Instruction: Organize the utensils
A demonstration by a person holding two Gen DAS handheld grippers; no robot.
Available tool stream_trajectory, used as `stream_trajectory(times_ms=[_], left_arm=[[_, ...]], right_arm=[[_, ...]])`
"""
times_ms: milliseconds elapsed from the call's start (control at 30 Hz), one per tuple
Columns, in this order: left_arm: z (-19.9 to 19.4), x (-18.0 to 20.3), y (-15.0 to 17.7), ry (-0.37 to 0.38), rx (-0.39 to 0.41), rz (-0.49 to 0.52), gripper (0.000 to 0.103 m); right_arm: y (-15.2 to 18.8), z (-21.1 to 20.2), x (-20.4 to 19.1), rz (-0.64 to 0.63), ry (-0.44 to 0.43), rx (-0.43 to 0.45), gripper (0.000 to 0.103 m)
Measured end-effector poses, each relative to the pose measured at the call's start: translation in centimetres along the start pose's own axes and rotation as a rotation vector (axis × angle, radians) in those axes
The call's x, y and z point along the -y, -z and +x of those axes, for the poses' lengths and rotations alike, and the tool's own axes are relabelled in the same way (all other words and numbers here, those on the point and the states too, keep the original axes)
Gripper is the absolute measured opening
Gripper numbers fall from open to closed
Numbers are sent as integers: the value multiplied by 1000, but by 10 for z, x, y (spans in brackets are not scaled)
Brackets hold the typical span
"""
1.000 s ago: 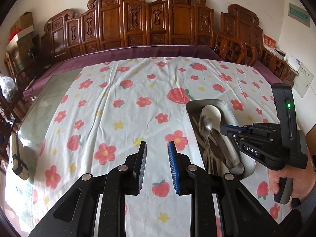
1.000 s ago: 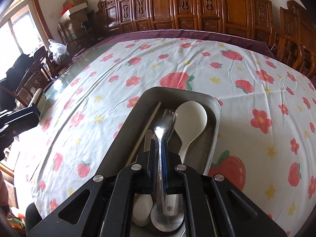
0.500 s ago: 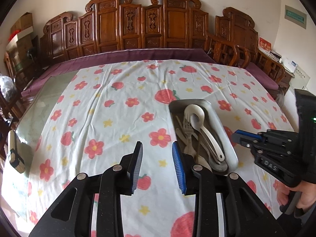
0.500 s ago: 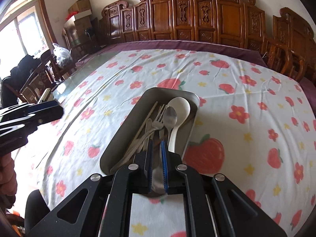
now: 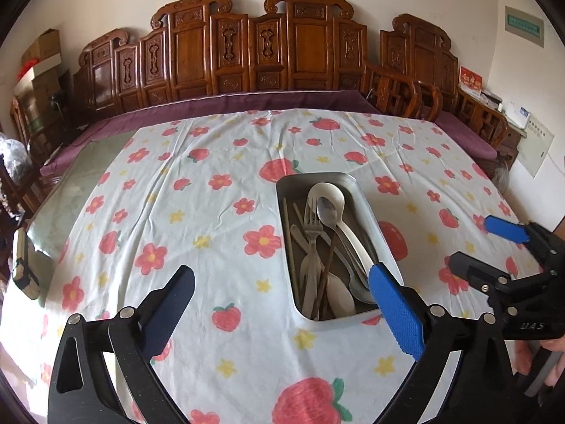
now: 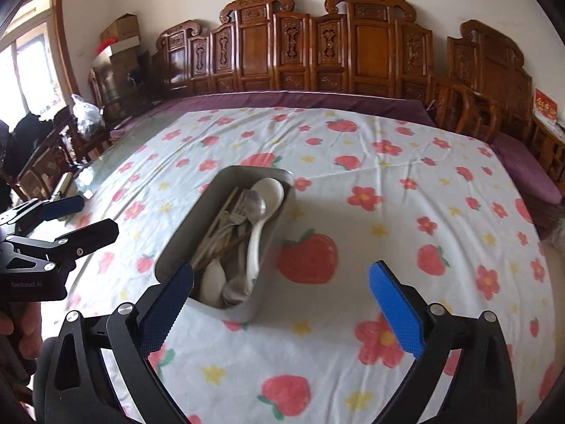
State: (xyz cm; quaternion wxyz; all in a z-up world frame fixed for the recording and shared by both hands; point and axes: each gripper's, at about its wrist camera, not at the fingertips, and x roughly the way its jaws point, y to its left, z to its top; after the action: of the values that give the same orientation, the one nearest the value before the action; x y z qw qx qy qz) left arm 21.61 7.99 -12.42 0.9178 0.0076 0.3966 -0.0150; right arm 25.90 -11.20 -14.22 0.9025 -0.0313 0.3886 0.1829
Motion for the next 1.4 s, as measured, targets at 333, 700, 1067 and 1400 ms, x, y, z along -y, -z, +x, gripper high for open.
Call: stream_trajectory(times_ms=[333, 700, 1067, 1400], left_arm=[[-15, 26, 18, -7, 11, 4, 95], [-44, 45, 39, 17, 37, -34, 95], [-107, 64, 41, -7, 147, 0, 95], [-169, 78, 35, 16, 240, 2, 95]], right_arm=[[28, -37, 10, 27, 17, 43, 100], [63, -78, 26, 71, 26, 69, 100], [74, -135, 27, 85, 41, 154, 100], [64, -201, 16, 76, 44, 263, 100]])
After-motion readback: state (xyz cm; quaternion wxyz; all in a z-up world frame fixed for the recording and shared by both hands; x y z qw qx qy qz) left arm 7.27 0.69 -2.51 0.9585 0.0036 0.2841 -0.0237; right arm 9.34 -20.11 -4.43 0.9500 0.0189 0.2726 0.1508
